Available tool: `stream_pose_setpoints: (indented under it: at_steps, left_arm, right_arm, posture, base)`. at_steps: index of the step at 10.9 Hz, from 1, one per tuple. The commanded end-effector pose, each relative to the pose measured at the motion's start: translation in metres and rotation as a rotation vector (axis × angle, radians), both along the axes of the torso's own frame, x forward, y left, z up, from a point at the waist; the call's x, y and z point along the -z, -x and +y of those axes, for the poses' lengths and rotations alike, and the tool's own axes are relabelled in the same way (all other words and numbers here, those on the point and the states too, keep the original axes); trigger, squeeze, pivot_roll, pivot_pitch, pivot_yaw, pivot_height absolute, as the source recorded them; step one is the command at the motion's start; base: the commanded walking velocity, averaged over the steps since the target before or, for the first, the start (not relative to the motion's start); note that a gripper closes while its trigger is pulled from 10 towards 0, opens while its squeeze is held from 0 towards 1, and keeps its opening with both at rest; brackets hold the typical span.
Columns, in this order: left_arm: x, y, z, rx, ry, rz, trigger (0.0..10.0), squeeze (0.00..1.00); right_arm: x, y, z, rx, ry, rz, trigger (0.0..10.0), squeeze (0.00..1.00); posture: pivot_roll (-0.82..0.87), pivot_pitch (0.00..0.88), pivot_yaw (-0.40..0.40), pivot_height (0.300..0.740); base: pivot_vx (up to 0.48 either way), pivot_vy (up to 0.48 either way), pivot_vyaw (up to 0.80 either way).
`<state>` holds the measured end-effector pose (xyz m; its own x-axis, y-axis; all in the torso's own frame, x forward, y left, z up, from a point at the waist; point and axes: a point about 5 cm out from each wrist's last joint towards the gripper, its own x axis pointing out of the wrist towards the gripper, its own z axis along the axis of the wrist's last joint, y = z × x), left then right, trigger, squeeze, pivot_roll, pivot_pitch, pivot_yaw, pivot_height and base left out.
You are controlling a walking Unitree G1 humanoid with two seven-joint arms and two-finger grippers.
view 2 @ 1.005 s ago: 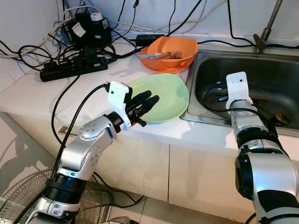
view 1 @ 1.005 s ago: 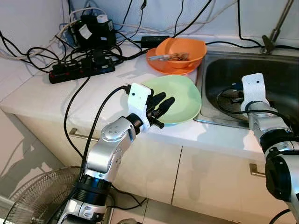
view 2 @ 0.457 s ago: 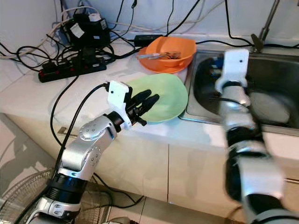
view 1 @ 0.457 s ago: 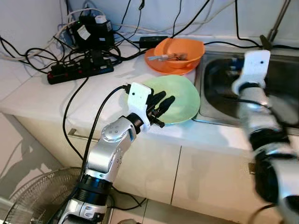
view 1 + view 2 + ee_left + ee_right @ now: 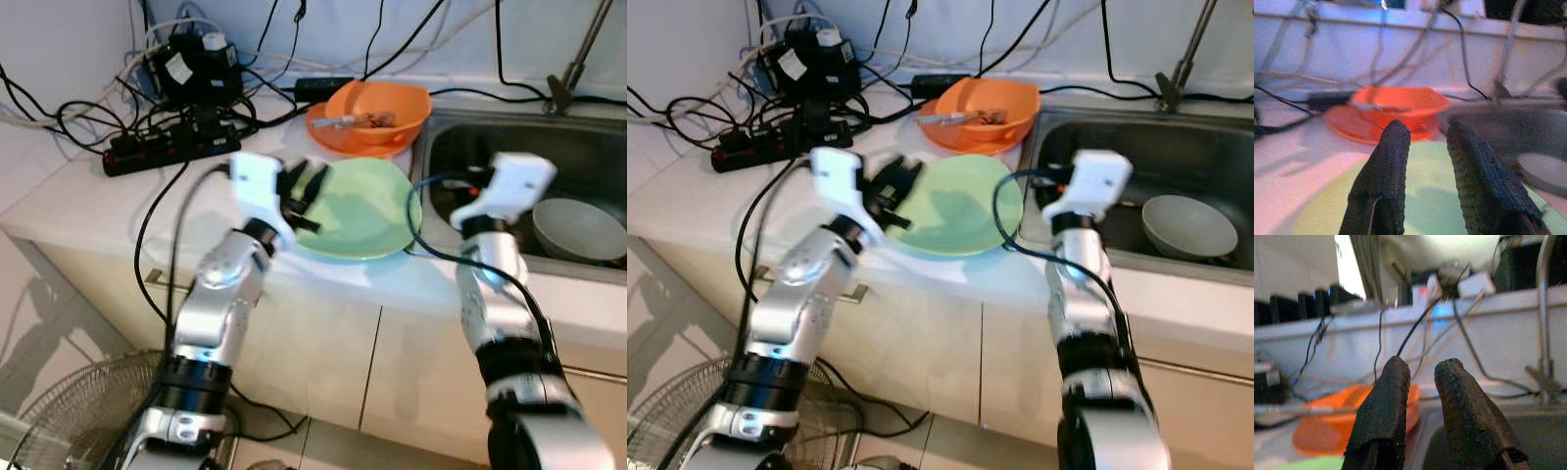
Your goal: Kitchen organization
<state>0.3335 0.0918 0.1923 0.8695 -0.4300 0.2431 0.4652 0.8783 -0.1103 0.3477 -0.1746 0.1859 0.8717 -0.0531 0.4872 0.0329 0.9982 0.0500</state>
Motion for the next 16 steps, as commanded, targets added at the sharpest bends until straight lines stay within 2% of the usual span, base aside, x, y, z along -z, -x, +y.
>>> stream_pose_setpoints:
  at_steps: [1,3,5,6,7,8,9,10,11,13,15,16]
  left_arm:
    - [-0.004,-0.003,0.011,-0.066,-0.004,-0.034,10.0,0.0]
    - [0.001,-0.002,0.025,-0.141,0.057,-0.027,10.0,0.0]
    - [0.011,-0.002,0.04,-0.212,0.005,0.001,10.0,0.0]
    - [0.014,-0.002,0.047,-0.238,0.016,0.018,10.0,0.0]
    - [0.02,0.0,0.065,-0.291,0.019,0.044,10.0,0.3]
    - [0.026,0.003,0.075,-0.295,0.024,0.069,10.0,1.0]
    - [0.034,0.004,0.08,-0.295,0.041,0.121,10.0,1.0]
    - [0.036,0.006,0.083,-0.28,0.097,0.153,10.0,1.0]
    - [0.036,0.008,0.081,-0.227,0.131,0.176,10.0,1.0]
    - [0.041,0.015,0.073,-0.101,0.134,0.259,10.0,1.0]
    - [0.043,0.014,0.071,-0.077,0.054,0.34,10.0,1.0]
    - [0.04,0.012,0.074,-0.101,-0.005,0.348,10.0,0.0]
  right_arm:
    - [-0.006,0.005,0.001,0.007,-0.018,-0.044,10.0,0.0]
    - [0.002,0.018,0.009,-0.005,-0.011,-0.023,10.0,0.0]
    - [0.011,0.026,0.019,-0.017,-0.031,0.013,10.0,0.0]
    - [0.014,0.028,0.023,-0.021,-0.043,0.026,10.0,0.0]
    - [0.021,0.032,0.028,-0.022,-0.038,0.053,10.0,0.0]
    - [0.03,0.035,0.032,-0.022,-0.047,0.09,10.0,0.0]
    - [0.034,0.037,0.038,-0.043,-0.034,0.109,10.0,0.0]
    - [0.036,0.038,0.042,-0.051,-0.032,0.121,10.0,0.0]
    - [0.037,0.038,0.044,-0.054,-0.032,0.131,10.0,0.0]
    - [0.039,0.038,0.052,-0.078,-0.014,0.14,10.0,0.0]
    - [0.038,0.038,0.054,-0.08,-0.015,0.143,10.0,0.0]
    - [0.039,0.039,0.053,-0.075,-0.015,0.149,10.0,0.0]
  posture:
    - [0.06,0.0,0.099,0.74]
    - [0.05,0.0,0.101,0.74]
    - [0.05,0.0,0.107,0.74]
    - [0.05,0.0,0.108,0.74]
    - [0.06,0.0,0.105,0.74]
    - [0.06,0.0,0.105,0.74]
    - [0.06,0.0,0.103,0.74]
    - [0.07,0.0,0.102,0.74]
    - [0.07,0.0,0.102,0.74]
    - [0.08,0.0,0.106,0.74]
    - [0.07,0.0,0.113,0.74]
    - [0.07,0.0,0.115,0.74]
  base:
    - [0.0,0.0,0.0]
    - [0.0,0.0,0.0]
    - [0.0,0.0,0.0]
    - [0.0,0.0,0.0]
    - [0.0,0.0,0.0]
    - [0.0,0.0,0.0]
    - [0.0,0.0,0.0]
    - [0.0,0.0,0.0]
    - [0.0,0.0,0.0]
    - [0.0,0.0,0.0]
    - [0.0,0.0,0.0]
    - [0.0,0.0,0.0]
